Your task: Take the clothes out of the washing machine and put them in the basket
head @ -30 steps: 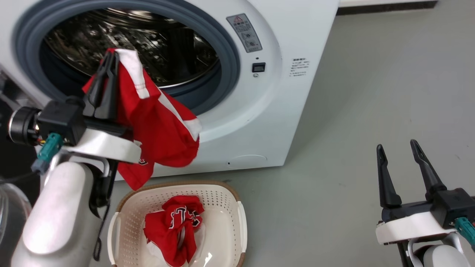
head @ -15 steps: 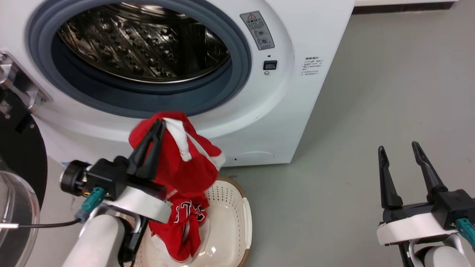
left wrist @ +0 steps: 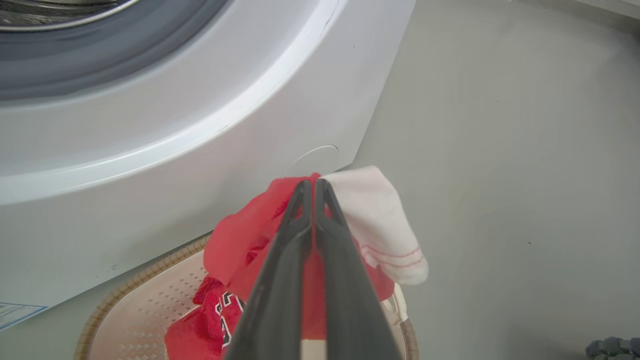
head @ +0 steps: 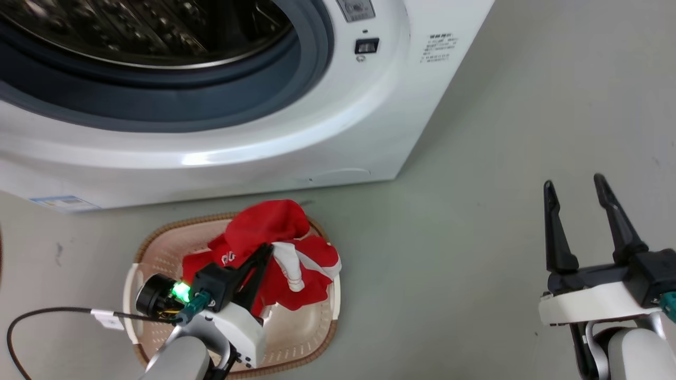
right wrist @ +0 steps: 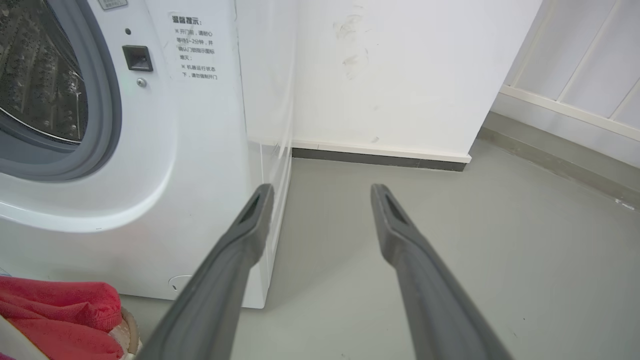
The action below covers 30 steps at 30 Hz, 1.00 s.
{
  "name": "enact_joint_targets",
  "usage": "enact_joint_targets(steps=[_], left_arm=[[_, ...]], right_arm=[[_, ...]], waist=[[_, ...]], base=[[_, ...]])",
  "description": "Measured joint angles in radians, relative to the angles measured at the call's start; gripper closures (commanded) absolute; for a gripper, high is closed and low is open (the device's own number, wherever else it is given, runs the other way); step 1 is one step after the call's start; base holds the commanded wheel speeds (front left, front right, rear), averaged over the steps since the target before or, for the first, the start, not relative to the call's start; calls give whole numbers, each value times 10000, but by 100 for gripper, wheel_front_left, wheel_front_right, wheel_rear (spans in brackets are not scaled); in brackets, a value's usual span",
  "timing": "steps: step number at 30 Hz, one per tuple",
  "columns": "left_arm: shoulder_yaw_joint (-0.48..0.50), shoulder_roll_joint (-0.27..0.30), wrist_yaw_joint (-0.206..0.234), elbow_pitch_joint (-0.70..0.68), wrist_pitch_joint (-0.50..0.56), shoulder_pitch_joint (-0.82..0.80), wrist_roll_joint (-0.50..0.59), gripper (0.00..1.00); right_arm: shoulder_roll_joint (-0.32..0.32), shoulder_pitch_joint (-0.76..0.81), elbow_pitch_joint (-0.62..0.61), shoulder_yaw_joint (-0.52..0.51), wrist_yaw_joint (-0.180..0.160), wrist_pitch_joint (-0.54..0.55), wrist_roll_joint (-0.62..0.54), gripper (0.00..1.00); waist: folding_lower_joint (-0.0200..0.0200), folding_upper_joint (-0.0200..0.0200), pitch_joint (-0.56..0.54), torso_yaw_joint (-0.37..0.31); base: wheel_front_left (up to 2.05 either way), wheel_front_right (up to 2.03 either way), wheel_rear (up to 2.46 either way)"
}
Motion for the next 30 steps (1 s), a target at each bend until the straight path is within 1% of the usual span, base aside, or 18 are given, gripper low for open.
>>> enact_joint_targets(steps=[3, 5, 7, 10, 18, 23, 28, 29, 30], left_arm=[[-113, 6, -50, 744, 0, -520, 2, 100], [-274, 150, -104, 1235, -4, -1018, 313, 100], [-364, 297, -111, 2008, -4, -1409, 437, 100], [-495, 357, -130, 2867, -2, -1965, 533, 100], [-742, 470, -171, 4376, -4, -3414, 723, 100], [-788, 568, -173, 5233, -4, -3895, 738, 100], [-675, 562, -173, 5950, -4, -4089, 658, 100], [-640, 562, -173, 6044, -4, -4108, 606, 61], [-625, 546, -173, 6088, -4, -4115, 608, 0]], right_arm=[[-2, -184, -144, 17, 0, 0, 96, 0], [-4, -303, -274, 63, 0, 0, 167, 0], [-2, -394, -366, 115, 0, 0, 167, 0], [-2, -610, -485, 94, 0, 0, 190, 0], [-4, -903, -777, 61, 0, 0, 458, 0], [-4, -979, -846, 245, 0, 0, 577, 0], [-4, -985, -855, 351, 0, 0, 621, 0], [-2, -988, -846, 368, 0, 0, 621, 0], [-2, -990, -825, 370, 0, 0, 621, 0]], waist=[[0, 0, 511, -156], [0, 0, 888, -255], [1, 0, 1284, -350], [1, 0, 1897, -499], [1, 0, 3379, -926], [2, 0, 4008, -1224], [1, 0, 4327, -1459], [1, -1, 4341, -1475], [2, -1, 4323, -1476]], base=[[0, 0, 0], [0, 0, 0], [0, 0, 0], [0, 0, 0], [0, 0, 0], [0, 0, 0], [0, 0, 0], [0, 0, 0], [0, 0, 0]])
